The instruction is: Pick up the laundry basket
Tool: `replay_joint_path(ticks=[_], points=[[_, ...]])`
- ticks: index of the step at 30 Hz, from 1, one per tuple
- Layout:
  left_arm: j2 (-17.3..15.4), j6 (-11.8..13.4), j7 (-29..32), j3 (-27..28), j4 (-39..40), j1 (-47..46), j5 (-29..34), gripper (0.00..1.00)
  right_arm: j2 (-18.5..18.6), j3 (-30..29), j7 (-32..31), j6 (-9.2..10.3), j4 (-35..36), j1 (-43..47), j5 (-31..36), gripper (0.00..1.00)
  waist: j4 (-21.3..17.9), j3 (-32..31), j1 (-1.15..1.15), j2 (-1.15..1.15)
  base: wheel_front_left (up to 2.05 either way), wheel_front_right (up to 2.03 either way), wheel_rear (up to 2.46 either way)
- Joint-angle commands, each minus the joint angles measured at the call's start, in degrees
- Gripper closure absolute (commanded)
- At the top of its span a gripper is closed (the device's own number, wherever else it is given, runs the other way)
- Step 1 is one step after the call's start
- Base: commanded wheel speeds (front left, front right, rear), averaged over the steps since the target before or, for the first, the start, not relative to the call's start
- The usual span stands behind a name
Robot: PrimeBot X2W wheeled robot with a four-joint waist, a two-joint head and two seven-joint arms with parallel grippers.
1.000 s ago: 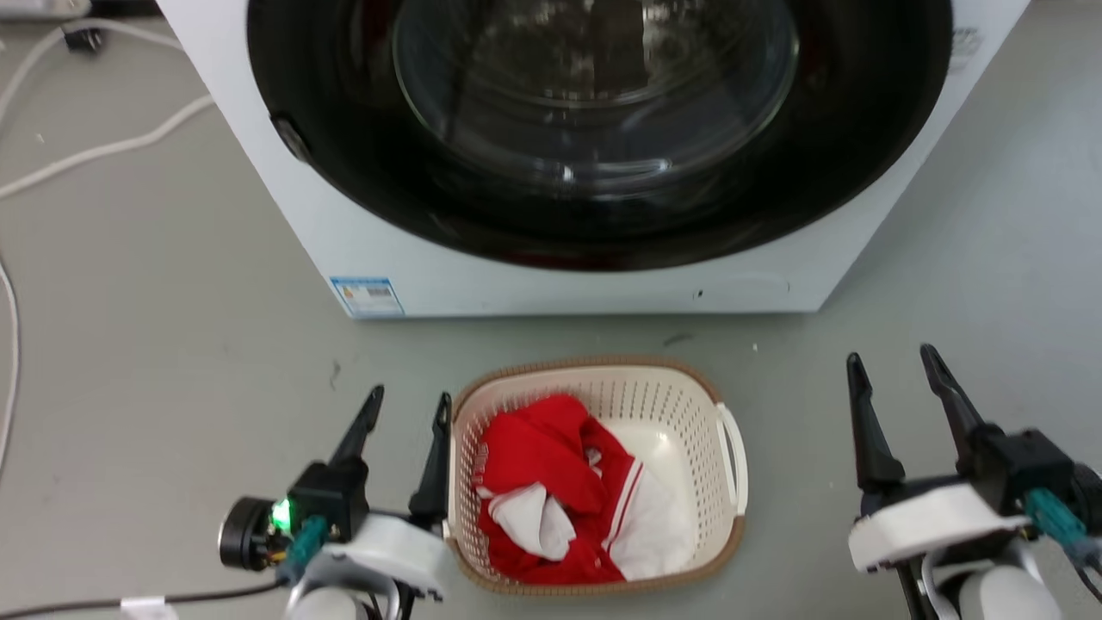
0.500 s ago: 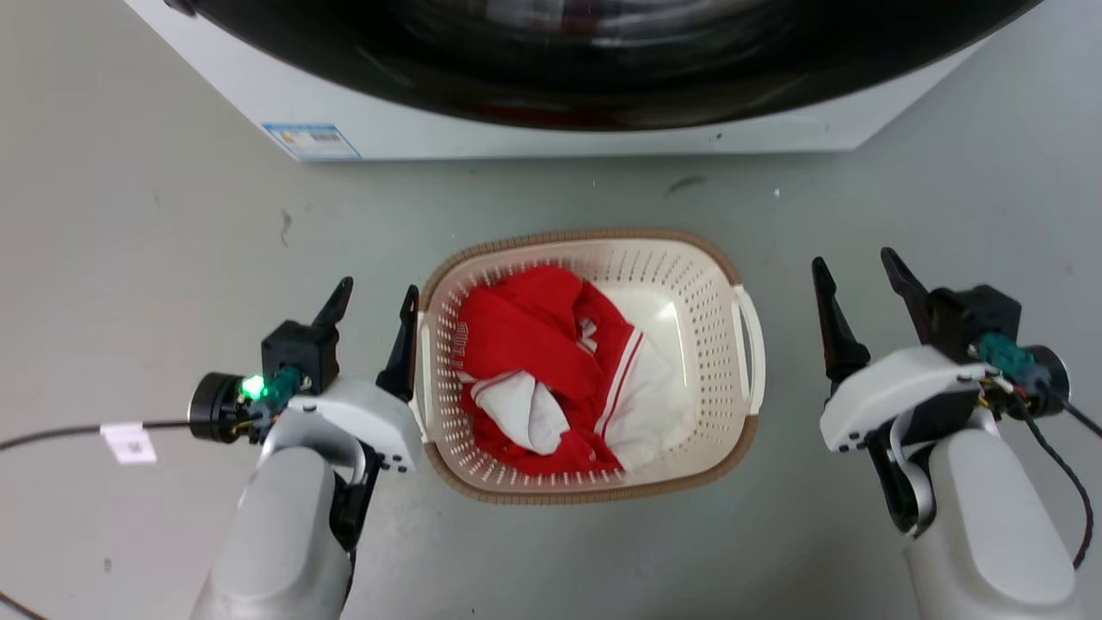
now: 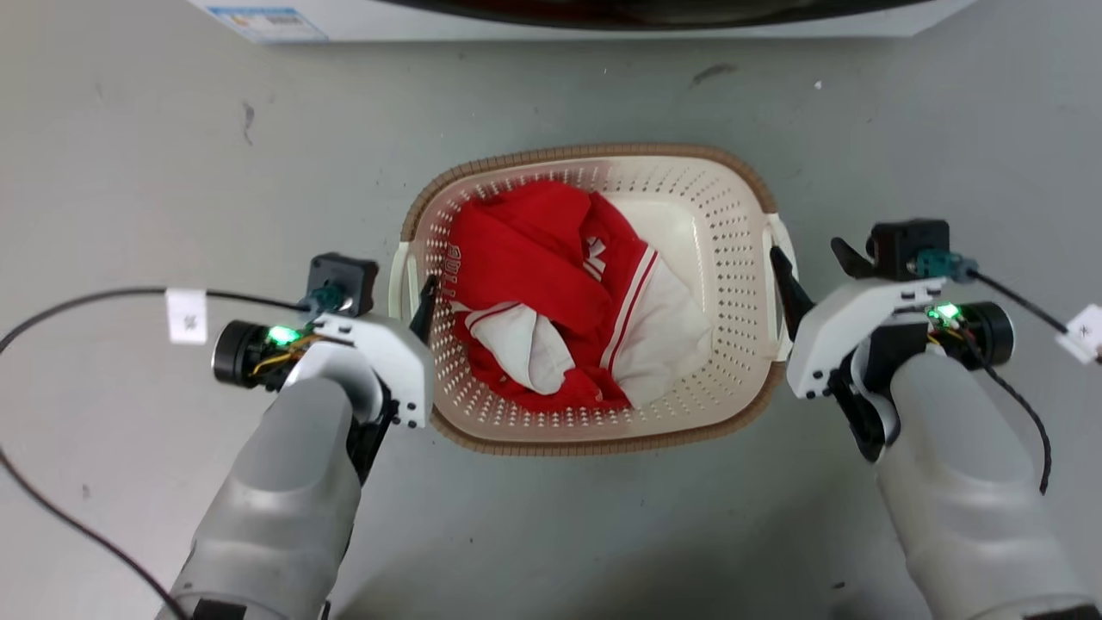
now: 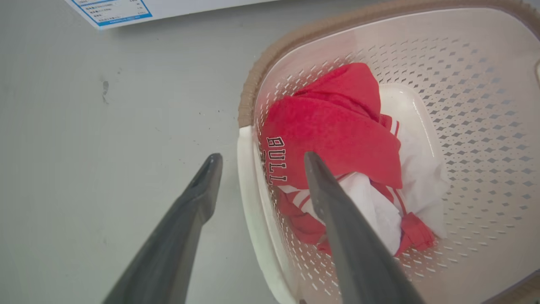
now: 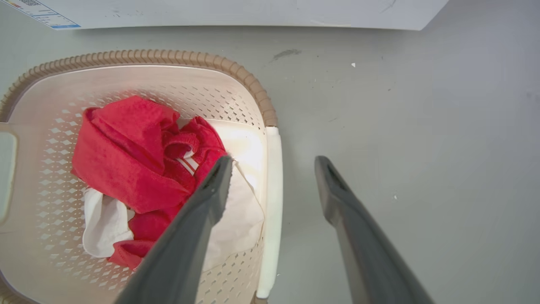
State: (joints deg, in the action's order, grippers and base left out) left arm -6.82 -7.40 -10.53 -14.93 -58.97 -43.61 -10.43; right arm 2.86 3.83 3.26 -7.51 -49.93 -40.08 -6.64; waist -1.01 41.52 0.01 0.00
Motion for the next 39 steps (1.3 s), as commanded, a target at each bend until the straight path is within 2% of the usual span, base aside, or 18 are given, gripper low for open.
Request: replay_joint_path(ticks=[1,8,16,23,37,38,39], points=[[0.2,0.0,0.5,-0.9,-0.5,-1.3,-0.6,0.0,0.0,0.2,-0.2,0.04,-1.1,-1.7,-0.5,0.0,0.5,1.6,-0.01,0.0,0.0,0.0,0.0],[-0.9,-0.1,6.9,-9.1,-3.7,-5.9,-7.4,0.0,0.0,1.7,-4.9,0.04,-12.3,-9.7,-1.2,0.0,0.9,4.8,-0.01,0.0,0.0,0.0,0.0],[-2.8,-0.1,12.8,-16.7,-3.4,-9.1,-15.6,0.0,0.0,3.4,-7.9,0.04,-19.9,-15.9,-1.8,0.0,1.6,7.1,-0.01,0.0,0.0,0.0,0.0],[-4.6,-0.1,15.8,-23.1,-2.9,-11.2,-20.0,0.0,0.0,3.5,-9.9,0.04,-22.4,-18.7,-1.1,0.0,1.9,8.6,-0.01,0.0,0.0,0.0,0.0],[-5.6,-0.1,15.5,-30.8,-4.2,-13.1,-26.4,0.0,0.0,2.8,-10.3,0.04,-23.6,-20.5,-0.2,0.0,2.5,9.9,-0.01,0.0,0.0,0.0,0.0],[-5.6,-0.1,15.5,-31.3,-4.2,-13.0,-26.8,0.61,0.0,2.9,-10.4,0.04,-23.6,-20.5,-0.3,0.44,2.5,9.9,-0.01,0.0,0.0,0.0,0.0],[-5.7,-0.1,15.4,-31.8,-4.1,-13.0,-27.3,1.0,0.0,2.9,-10.4,0.04,-23.6,-20.4,-0.5,0.99,2.5,9.9,-0.01,0.0,0.0,0.0,0.0]])
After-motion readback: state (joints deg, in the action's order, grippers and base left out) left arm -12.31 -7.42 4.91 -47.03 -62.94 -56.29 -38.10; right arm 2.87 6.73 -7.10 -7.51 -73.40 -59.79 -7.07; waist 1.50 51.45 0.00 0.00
